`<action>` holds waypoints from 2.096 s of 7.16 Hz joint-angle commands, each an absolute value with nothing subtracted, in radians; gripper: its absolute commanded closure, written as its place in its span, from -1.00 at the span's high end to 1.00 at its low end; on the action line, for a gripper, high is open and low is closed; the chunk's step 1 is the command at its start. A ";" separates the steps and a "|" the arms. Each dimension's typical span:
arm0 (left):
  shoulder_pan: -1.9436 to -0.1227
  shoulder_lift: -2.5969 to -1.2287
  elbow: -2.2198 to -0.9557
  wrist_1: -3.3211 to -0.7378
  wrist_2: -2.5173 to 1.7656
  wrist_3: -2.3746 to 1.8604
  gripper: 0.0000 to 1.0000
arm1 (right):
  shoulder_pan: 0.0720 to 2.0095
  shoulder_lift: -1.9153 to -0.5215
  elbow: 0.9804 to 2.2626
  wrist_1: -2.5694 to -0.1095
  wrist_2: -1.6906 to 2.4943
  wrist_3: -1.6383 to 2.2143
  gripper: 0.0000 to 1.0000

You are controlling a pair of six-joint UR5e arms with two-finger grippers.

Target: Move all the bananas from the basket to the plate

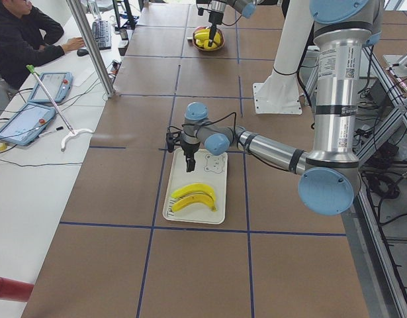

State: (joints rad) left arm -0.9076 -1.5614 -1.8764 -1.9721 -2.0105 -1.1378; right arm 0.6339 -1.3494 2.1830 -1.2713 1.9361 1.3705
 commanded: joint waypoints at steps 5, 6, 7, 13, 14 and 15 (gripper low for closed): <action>-0.792 -1.746 -1.916 -1.968 -2.017 -1.355 0.99 | 0.802 -1.778 2.209 -1.276 2.039 0.898 1.00; -0.790 -1.752 -1.911 -1.967 -2.017 -1.355 0.99 | 0.802 -1.772 2.162 -1.276 2.039 0.875 1.00; -0.790 -1.758 -1.911 -1.967 -2.017 -1.355 0.99 | 0.802 -1.766 2.129 -1.276 2.039 0.852 1.00; -0.776 -1.766 -1.914 -1.968 -2.017 -1.376 0.99 | 0.799 -1.755 2.016 -1.276 2.033 0.833 0.86; -0.776 -1.766 -1.916 -1.968 -2.016 -1.376 0.99 | 0.799 -1.755 2.014 -1.278 2.031 0.833 0.23; -0.775 -1.766 -1.914 -1.968 -2.016 -1.377 0.99 | 0.802 -1.755 2.014 -1.276 2.031 0.827 -0.45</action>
